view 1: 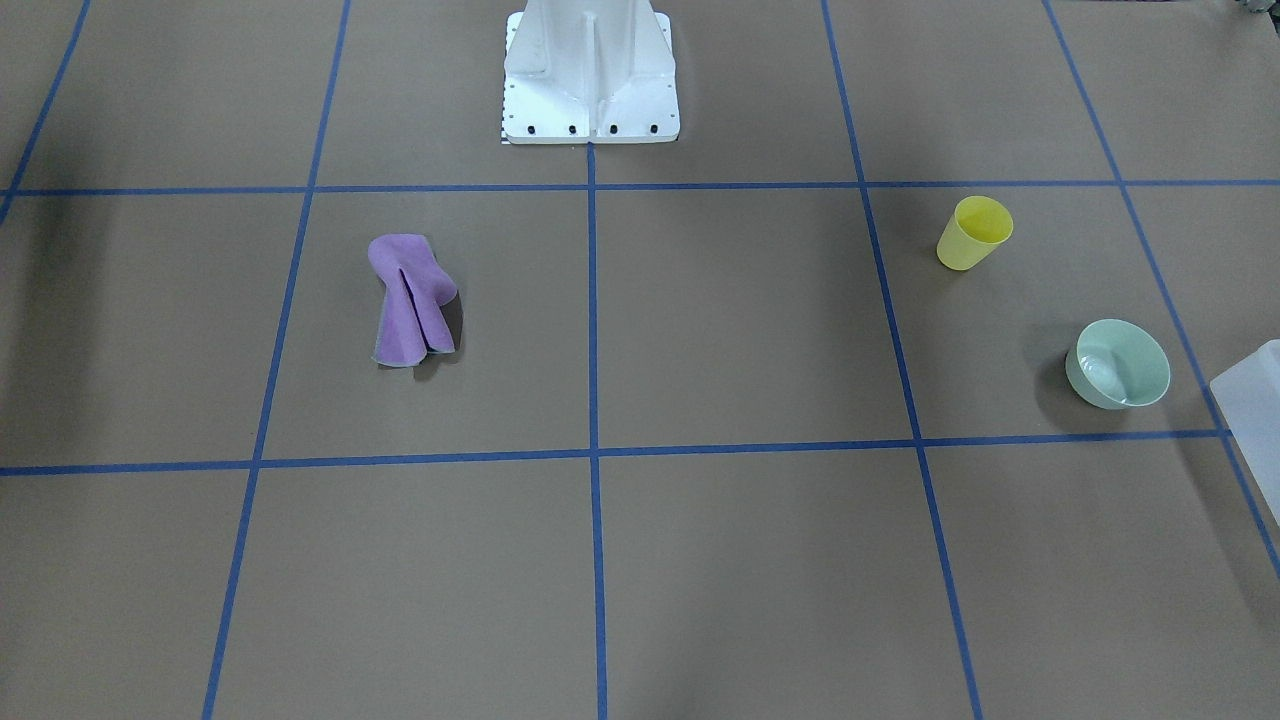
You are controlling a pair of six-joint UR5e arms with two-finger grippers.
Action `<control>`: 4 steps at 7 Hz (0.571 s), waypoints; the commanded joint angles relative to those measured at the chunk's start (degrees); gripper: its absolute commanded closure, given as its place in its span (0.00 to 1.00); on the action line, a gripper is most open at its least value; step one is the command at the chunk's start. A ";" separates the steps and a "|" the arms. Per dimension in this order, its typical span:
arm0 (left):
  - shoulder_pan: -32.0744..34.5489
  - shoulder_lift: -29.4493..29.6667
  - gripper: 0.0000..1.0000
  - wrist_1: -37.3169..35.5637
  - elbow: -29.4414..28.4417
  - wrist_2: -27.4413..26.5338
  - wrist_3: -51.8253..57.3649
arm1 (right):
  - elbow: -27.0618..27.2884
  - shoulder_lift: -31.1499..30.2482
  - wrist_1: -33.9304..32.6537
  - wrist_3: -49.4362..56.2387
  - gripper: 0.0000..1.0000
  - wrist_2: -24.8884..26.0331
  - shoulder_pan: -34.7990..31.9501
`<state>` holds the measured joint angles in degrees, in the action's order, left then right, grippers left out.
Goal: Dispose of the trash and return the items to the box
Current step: 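Move the left gripper toward the pale green bowl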
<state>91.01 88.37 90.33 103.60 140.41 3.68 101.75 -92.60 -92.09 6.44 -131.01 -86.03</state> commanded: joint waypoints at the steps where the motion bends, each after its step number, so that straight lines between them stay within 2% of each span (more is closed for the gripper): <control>1: -3.35 -0.13 0.01 2.83 -0.06 5.65 -4.87 | 0.90 0.31 1.03 -0.54 0.00 -0.03 2.07; 2: -6.78 -0.13 0.01 2.83 -0.32 4.97 -7.87 | 1.08 0.66 1.12 -3.25 0.00 0.05 4.00; 3: -9.16 0.22 0.01 3.27 -1.98 -1.56 -9.20 | 1.08 1.36 1.12 -5.54 0.00 0.23 5.59; 4: -11.01 2.40 0.01 5.88 -6.43 -3.63 -10.26 | 1.08 1.46 1.12 -5.74 0.00 0.23 6.04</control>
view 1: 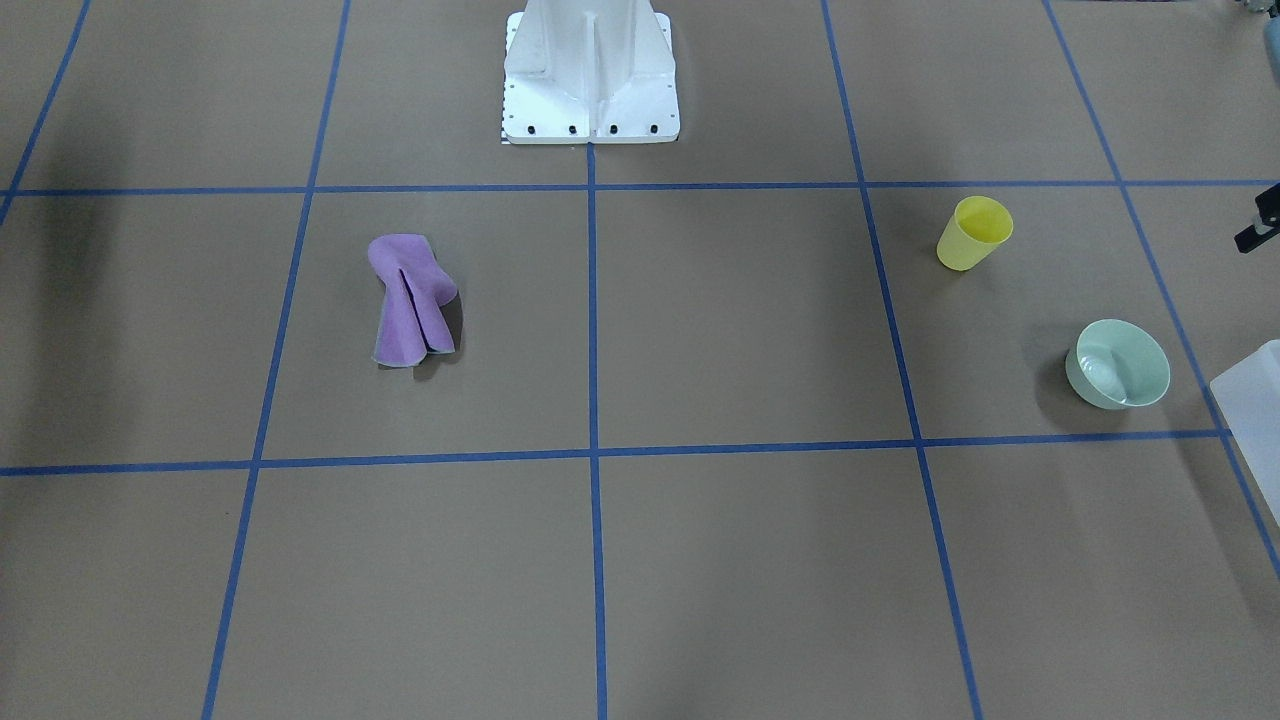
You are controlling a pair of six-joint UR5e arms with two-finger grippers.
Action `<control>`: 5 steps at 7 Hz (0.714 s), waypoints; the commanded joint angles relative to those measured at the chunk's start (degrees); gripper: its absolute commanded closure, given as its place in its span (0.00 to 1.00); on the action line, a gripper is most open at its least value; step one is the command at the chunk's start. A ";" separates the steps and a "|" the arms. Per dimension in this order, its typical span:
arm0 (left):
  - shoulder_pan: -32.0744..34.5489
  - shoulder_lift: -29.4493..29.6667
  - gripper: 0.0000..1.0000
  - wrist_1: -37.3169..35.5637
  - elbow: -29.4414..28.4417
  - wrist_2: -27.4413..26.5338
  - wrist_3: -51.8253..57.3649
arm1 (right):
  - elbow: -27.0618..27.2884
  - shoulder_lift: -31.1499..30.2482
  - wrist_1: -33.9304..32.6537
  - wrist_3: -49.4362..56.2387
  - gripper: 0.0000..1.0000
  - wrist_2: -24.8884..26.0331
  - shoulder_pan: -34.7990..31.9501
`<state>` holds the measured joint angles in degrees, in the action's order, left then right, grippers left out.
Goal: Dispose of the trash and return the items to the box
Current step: 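Move the left gripper toward the pale green bowl, then lower the left gripper and grasp the pale green bowl rim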
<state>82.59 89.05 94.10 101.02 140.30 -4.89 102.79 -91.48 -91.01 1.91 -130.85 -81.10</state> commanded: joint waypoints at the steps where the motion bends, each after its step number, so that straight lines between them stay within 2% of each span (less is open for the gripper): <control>1: -4.01 4.00 0.01 9.01 -11.12 -3.63 -3.09 | 0.05 0.34 0.04 -1.21 0.00 0.07 1.12; 2: -5.59 6.64 0.01 16.82 -17.89 -3.72 -7.19 | 0.13 0.34 0.04 -1.30 0.00 -0.02 1.21; 3: -8.65 7.79 0.01 20.47 -19.96 -3.98 -12.98 | 0.13 0.34 0.04 -1.30 0.00 -0.02 1.21; 4: -12.42 7.98 0.01 21.20 -19.98 -7.99 -14.69 | 0.13 0.43 0.04 -1.30 0.00 -0.02 1.21; 5: -14.20 9.02 0.02 21.30 -21.72 -9.07 -14.62 | 0.05 0.43 0.04 -1.30 0.00 -0.02 1.21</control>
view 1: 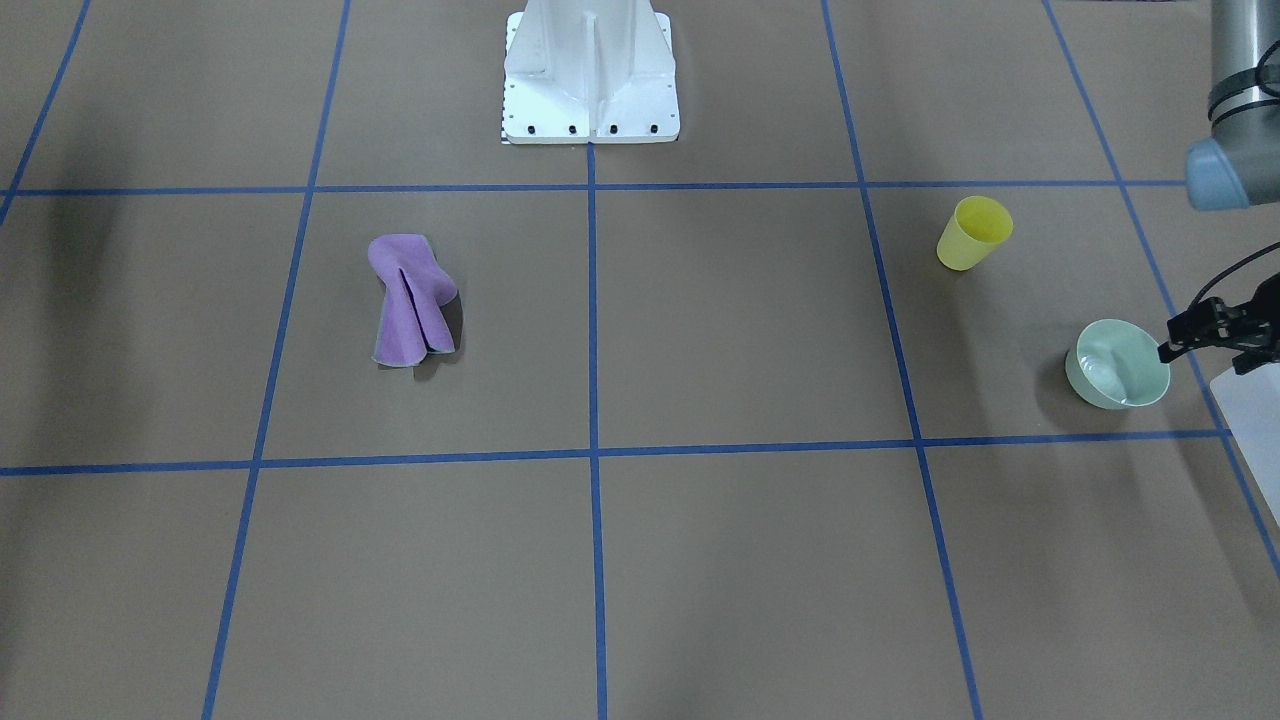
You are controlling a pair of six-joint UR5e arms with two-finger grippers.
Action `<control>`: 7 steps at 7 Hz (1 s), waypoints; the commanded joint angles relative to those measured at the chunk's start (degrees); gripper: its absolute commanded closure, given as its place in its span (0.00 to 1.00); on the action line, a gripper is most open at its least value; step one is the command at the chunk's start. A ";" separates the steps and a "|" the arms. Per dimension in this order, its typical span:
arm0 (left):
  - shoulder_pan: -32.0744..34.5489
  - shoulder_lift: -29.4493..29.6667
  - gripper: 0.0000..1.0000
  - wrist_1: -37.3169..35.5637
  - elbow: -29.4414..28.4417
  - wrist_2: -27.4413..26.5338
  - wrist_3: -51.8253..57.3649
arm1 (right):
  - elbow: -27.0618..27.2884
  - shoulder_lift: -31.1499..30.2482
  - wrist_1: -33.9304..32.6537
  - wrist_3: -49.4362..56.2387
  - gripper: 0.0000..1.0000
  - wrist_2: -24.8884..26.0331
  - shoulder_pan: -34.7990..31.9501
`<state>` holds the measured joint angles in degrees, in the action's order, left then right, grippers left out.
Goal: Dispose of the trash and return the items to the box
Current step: 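Lower the left gripper and grasp the pale green bowl rim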
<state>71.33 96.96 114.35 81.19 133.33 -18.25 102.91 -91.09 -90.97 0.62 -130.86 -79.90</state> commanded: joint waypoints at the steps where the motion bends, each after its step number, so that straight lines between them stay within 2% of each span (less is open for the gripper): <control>1: -3.99 2.26 0.10 2.35 -4.44 -2.11 -0.91 | -0.16 0.03 0.00 -0.01 0.00 0.08 0.10; 2: -4.61 2.35 0.15 5.85 -7.77 -2.29 -0.73 | -0.16 0.03 0.00 -0.01 0.00 0.08 0.27; 3: -4.62 2.44 0.15 9.19 -10.41 -2.29 -0.56 | -0.16 0.03 -0.09 -0.01 0.00 0.08 0.27; 4: -4.62 2.70 0.26 9.31 -10.53 -2.29 -0.64 | -0.16 0.03 0.00 -0.01 0.00 0.08 0.27; 5: -4.62 2.79 0.77 9.31 -10.44 -2.20 -0.56 | -0.16 0.03 0.00 -0.01 0.00 0.08 0.27; 6: -4.62 2.71 1.00 9.57 -9.57 -1.51 -0.56 | -0.16 0.03 0.00 -0.01 0.00 0.17 0.27; 7: -4.53 2.71 1.00 9.14 -8.43 -1.41 -0.64 | -0.25 0.03 0.00 -0.01 0.00 0.17 0.36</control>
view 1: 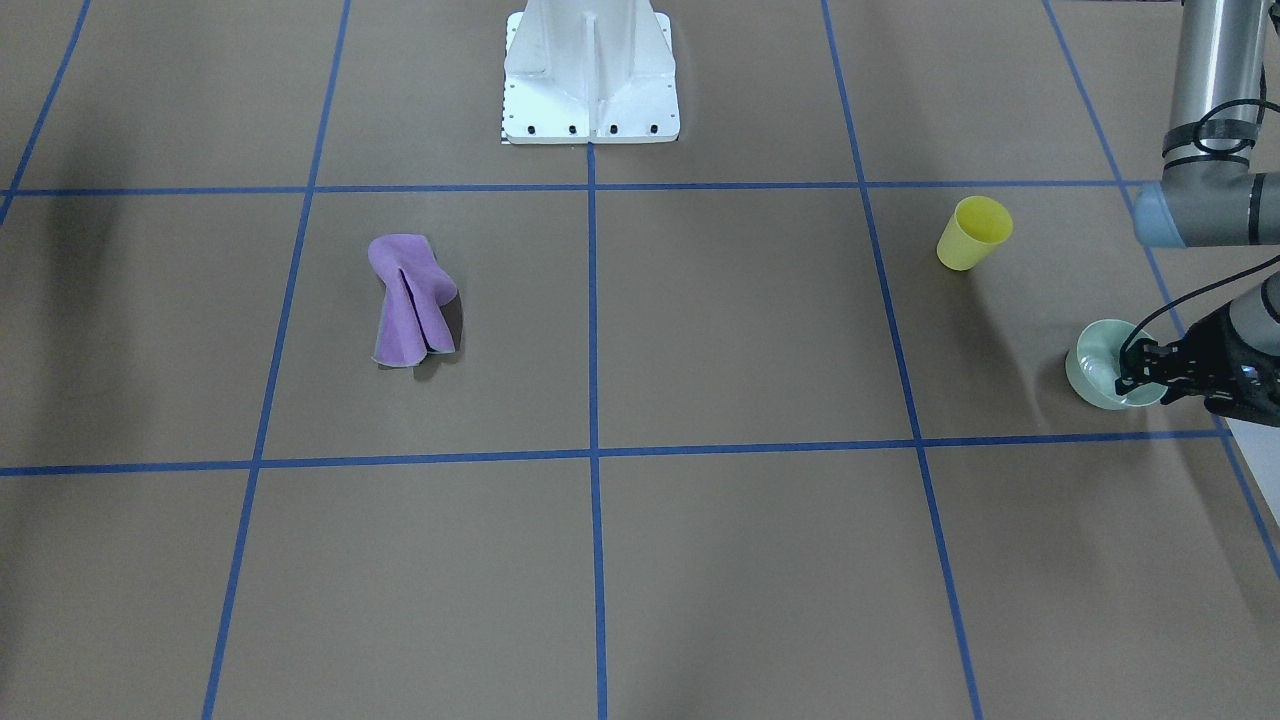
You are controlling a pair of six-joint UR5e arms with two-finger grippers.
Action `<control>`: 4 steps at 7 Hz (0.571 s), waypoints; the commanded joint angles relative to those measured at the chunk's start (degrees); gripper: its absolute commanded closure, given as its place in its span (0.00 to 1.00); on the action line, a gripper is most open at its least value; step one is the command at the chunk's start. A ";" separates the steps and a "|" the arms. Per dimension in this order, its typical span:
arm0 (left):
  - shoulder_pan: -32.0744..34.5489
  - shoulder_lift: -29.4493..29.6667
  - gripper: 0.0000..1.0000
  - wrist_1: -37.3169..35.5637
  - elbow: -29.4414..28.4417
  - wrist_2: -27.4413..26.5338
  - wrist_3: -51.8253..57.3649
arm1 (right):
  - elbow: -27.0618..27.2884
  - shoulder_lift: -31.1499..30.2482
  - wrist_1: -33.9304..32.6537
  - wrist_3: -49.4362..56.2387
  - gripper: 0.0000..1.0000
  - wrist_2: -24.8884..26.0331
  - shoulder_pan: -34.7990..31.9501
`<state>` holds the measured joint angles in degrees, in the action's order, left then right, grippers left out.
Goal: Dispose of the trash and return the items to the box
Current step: 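Lower the left gripper and grasp the pale green bowl rim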
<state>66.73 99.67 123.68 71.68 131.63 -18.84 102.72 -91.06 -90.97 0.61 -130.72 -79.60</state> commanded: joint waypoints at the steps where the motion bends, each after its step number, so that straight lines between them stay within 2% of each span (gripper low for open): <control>1: 0.24 -0.17 1.00 -0.71 2.83 2.65 -0.06 | -0.06 0.00 -0.08 0.00 0.00 0.03 0.06; 3: 5.49 0.00 1.00 -3.24 4.86 6.53 -0.06 | -0.06 0.09 0.00 0.00 0.00 0.03 0.06; 4: 8.91 0.00 1.00 -7.79 7.31 6.71 0.03 | -0.06 0.09 0.00 0.00 0.00 0.03 0.06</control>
<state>71.84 99.63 120.06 76.54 137.47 -18.88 102.66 -91.00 -90.98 0.62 -130.69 -79.54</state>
